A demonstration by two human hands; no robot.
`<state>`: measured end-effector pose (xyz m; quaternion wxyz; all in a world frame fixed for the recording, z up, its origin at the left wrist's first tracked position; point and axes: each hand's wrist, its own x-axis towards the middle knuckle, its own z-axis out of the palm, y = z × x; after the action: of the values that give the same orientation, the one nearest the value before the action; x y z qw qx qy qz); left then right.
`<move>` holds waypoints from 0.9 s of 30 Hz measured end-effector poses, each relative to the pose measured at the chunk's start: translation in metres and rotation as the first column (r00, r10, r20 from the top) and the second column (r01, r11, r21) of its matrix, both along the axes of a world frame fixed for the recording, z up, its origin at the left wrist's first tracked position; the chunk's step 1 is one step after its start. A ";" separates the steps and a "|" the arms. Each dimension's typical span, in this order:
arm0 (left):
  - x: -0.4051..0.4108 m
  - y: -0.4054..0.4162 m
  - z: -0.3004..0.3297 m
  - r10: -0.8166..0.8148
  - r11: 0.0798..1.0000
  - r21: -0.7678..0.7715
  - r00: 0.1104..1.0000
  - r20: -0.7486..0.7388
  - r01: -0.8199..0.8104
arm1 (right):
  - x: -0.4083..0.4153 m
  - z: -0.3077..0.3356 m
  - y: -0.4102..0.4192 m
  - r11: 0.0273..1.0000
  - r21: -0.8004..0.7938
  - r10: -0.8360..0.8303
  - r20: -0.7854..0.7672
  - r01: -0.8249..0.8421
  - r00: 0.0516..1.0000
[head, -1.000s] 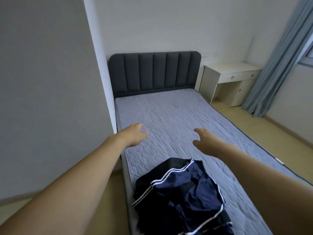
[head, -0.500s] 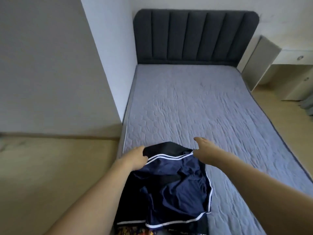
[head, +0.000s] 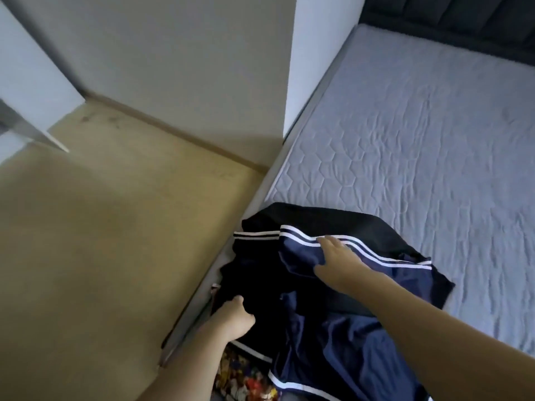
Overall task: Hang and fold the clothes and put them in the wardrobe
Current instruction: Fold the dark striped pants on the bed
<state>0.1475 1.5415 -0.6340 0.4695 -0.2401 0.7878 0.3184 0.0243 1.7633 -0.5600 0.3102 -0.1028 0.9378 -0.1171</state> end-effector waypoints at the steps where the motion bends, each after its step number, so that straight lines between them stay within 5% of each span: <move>1: 0.005 0.003 -0.018 0.028 0.999 0.042 1.000 -0.002 -0.028 | -0.002 -0.019 -0.008 0.999 0.022 0.023 -0.017 -0.023 1.000; 4: 0.017 0.013 -0.060 0.008 0.996 0.089 0.999 -0.050 -0.004 | -0.006 -0.067 -0.022 0.992 0.102 0.081 -0.065 -0.075 0.995; 8: 0.016 0.025 -0.086 -0.036 0.999 -0.041 0.992 -0.120 0.031 | -0.003 -0.107 -0.009 0.990 0.126 0.081 -0.097 -0.069 0.992; 13: -0.006 0.058 -0.077 0.128 0.979 -0.123 0.961 -0.247 -0.162 | 0.019 -0.123 0.038 0.986 0.134 0.129 -0.278 -0.095 0.952; 20: -0.015 0.177 -0.038 0.487 0.811 0.064 0.609 -0.626 -0.582 | 0.039 -0.132 0.134 0.937 -0.180 -0.315 -0.058 0.301 0.947; 22: -0.006 0.215 -0.035 0.151 0.913 -0.099 0.554 -0.818 -0.396 | 0.049 -0.145 0.171 0.908 -0.186 -0.380 0.014 0.376 0.925; 24: 0.003 0.253 -0.040 -0.231 0.945 -0.312 0.472 -0.851 -0.101 | 0.058 -0.163 0.210 0.818 -0.207 -0.532 0.080 0.536 0.843; 27: 0.011 0.299 -0.056 -0.598 0.801 -0.505 0.408 -0.690 0.321 | 0.070 -0.193 0.265 0.502 -0.214 -0.766 0.339 0.838 0.546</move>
<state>0.1589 1.8406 -0.6902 0.0725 0.1000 0.9841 0.1278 0.0939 2.0284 -0.7533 0.2879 0.3047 0.8033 -0.4230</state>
